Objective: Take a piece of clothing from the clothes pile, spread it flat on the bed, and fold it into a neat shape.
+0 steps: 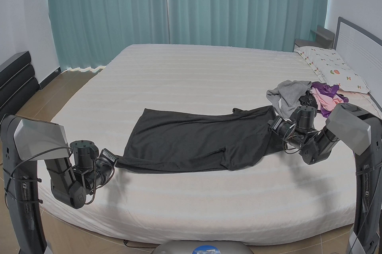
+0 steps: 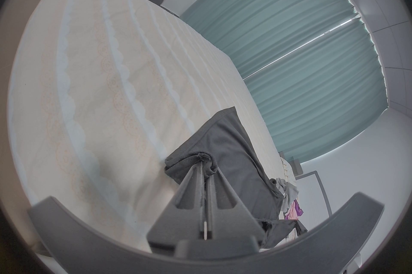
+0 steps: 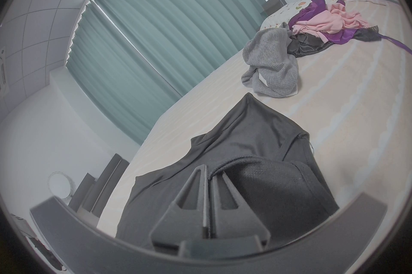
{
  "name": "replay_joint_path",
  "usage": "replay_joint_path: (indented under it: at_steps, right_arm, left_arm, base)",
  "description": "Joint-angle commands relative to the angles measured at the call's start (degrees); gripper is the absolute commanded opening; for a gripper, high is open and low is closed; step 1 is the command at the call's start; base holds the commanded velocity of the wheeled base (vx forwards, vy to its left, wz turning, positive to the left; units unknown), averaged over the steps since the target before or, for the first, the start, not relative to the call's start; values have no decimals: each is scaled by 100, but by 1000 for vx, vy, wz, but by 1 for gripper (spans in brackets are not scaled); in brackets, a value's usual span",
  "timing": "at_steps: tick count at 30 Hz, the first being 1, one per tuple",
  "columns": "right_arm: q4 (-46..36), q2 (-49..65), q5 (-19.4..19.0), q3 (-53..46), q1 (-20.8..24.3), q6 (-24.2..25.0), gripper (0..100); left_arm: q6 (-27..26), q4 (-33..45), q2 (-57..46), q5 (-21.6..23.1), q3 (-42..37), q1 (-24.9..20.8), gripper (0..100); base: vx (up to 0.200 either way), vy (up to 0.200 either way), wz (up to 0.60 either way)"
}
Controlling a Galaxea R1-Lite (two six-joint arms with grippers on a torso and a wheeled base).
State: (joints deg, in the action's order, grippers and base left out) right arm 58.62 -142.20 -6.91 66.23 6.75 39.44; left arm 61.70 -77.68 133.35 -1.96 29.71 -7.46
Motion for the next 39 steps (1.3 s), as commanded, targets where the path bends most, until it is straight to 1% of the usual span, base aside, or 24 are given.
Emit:
replay_joint_path:
  at_steps: [1,2,3,11,13,15,16,17,18,22,27,33,36,39]
  right_arm:
    - [-35,-730,287,610,107,11,0]
    - [-35,-783,296,645,107,11,0]
    - [-27,-827,296,681,107,11,100]
    - [-9,-668,252,566,37,38,100]
    - [-18,-273,190,303,-43,47,100]
    - [-18,-220,173,267,-43,55,100]
    - [-44,149,-91,-154,-43,82,100]
    - [-35,272,-205,-392,-16,73,100]
    - [-35,298,-232,-462,-7,73,100]
    - [-44,764,-592,-1297,81,55,100]
    - [0,826,-961,-2009,160,-85,100]
    - [-70,694,-1023,-2167,283,-173,100]
    - [-413,632,-1023,-2132,388,-208,100]
    - [-413,553,-1023,-2070,432,-296,100]
  left_arm:
    - [18,-2,112,-6,26,-1,0]
    - [18,-2,112,-6,26,-1,0]
    - [18,-2,112,-6,26,-1,0]
    - [18,-2,112,-6,26,-10,0]
    - [18,-2,112,-6,17,-10,0]
    - [18,-2,112,-6,9,-10,0]
    - [18,-2,112,-6,9,-10,0]
    - [18,-2,112,-6,9,-10,0]
    - [18,-2,112,-6,17,-10,0]
    - [18,-2,103,-6,0,-10,0]
    - [18,-2,103,-6,0,-10,0]
    - [18,-2,103,-6,0,-10,0]
    - [18,-2,103,-6,0,-10,0]
    - [18,-2,103,-6,0,-10,0]
  base:
    - [0,0,0]
    - [0,0,0]
    - [0,0,0]
    - [0,0,0]
    - [0,0,0]
    - [0,0,0]
    - [0,0,0]
    - [0,0,0]
    - [0,0,0]
    - [0,0,0]
    - [0,0,0]
    - [0,0,0]
    - [0,0,0]
    - [0,0,0]
